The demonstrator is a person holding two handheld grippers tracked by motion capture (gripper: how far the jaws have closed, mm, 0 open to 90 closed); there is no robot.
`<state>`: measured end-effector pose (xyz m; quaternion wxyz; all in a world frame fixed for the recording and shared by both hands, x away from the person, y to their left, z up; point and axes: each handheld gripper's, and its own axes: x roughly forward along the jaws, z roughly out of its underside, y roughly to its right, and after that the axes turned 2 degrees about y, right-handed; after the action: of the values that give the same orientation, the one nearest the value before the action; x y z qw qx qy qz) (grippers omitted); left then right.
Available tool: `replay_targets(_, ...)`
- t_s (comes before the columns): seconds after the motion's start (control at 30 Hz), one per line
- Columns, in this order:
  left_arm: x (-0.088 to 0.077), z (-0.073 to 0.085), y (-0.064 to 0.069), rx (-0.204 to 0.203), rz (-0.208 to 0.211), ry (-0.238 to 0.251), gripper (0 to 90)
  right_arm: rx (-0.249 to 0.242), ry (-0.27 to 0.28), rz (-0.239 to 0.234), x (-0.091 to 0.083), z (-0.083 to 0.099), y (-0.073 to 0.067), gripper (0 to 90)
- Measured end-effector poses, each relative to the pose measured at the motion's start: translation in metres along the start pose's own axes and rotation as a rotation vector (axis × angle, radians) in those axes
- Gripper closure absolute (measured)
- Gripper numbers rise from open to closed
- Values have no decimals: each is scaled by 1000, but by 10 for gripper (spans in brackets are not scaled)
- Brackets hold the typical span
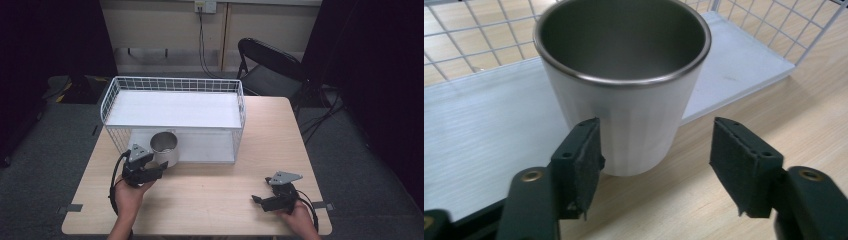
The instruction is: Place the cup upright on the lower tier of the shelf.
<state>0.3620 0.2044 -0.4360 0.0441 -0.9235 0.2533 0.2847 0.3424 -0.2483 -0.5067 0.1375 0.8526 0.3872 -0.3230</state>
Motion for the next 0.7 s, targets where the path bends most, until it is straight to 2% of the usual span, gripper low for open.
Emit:
replay_targets(0.13, 3, 1, -1, -12, -4, 1, 440, 0, 0, 0, 0, 0, 0, 122)
replay_targets(0.3, 7, 2, -2, -27, -23, -1, 467, 0, 0, 0, 0, 0, 0, 122)
replay_targets(0.4, 8, 1, -3, -18, -30, -10, 512, 0, 0, 1, 0, 0, 0, 122)
replay_targets(0.53, 9, 0, -5, -27, -38, -12, 541, 0, 0, 0, 0, 0, 0, 122)
replay_targets(0.7, 11, 1, -5, -42, -35, -17, 583, 0, 0, 0, 0, 0, 0, 122)
